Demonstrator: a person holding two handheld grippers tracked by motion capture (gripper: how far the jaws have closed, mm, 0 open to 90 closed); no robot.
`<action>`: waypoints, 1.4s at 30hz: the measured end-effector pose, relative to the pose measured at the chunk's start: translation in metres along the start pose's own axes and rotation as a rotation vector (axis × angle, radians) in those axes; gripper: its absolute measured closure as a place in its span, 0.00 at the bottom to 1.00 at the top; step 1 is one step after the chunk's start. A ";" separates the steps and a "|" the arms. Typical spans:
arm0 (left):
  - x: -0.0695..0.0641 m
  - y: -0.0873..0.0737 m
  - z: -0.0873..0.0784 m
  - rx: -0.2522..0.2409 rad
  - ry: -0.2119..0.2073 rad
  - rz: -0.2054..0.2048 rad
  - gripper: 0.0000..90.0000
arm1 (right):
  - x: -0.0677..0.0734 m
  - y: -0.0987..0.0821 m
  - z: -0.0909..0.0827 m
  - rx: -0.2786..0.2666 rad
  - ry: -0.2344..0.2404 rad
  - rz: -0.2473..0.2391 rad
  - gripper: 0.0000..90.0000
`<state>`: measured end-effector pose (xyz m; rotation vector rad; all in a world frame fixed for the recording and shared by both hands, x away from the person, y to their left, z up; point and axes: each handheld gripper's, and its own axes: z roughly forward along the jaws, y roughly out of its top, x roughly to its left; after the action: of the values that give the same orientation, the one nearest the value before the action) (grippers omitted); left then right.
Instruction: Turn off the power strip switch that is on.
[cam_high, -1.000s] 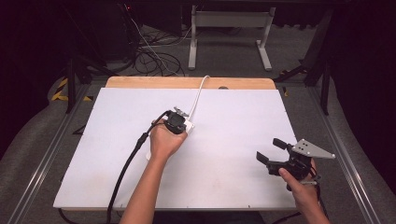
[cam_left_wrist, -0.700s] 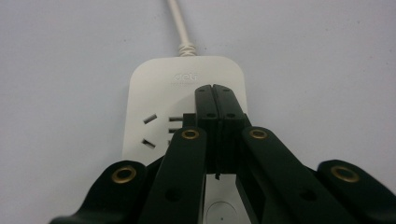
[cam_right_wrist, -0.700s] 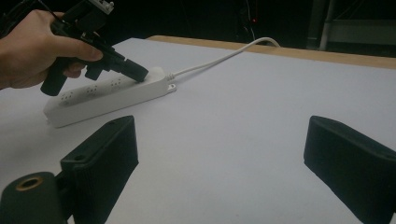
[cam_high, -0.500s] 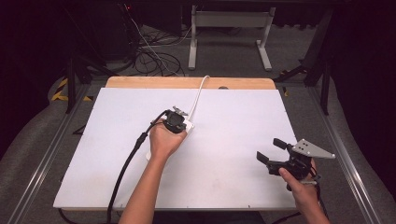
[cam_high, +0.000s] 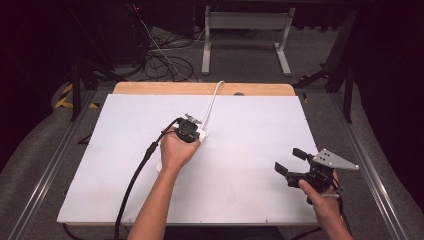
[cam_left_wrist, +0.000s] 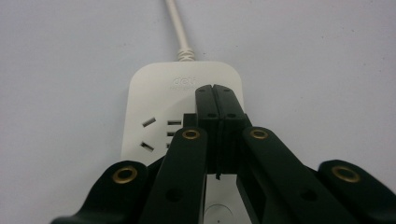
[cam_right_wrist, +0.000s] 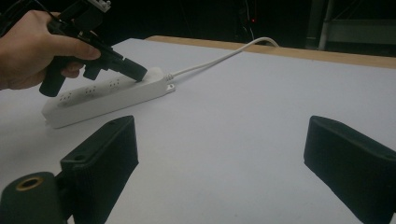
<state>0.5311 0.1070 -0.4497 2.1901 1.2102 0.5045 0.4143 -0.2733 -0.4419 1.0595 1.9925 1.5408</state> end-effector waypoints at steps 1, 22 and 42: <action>0.000 0.000 0.000 0.000 0.000 0.000 1.00 | 0.000 0.000 0.000 -0.001 0.000 -0.001 0.11; 0.023 -0.011 -0.048 -0.237 -0.021 -0.066 1.00 | -0.001 0.000 0.001 -0.001 -0.003 0.005 0.11; 0.040 -0.098 -0.141 -0.625 0.024 -0.162 1.00 | 0.001 0.000 0.002 -0.001 -0.006 0.001 0.11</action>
<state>0.4089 0.2253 -0.4043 1.5499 1.0490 0.7264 0.4151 -0.2719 -0.4425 1.0640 1.9879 1.5375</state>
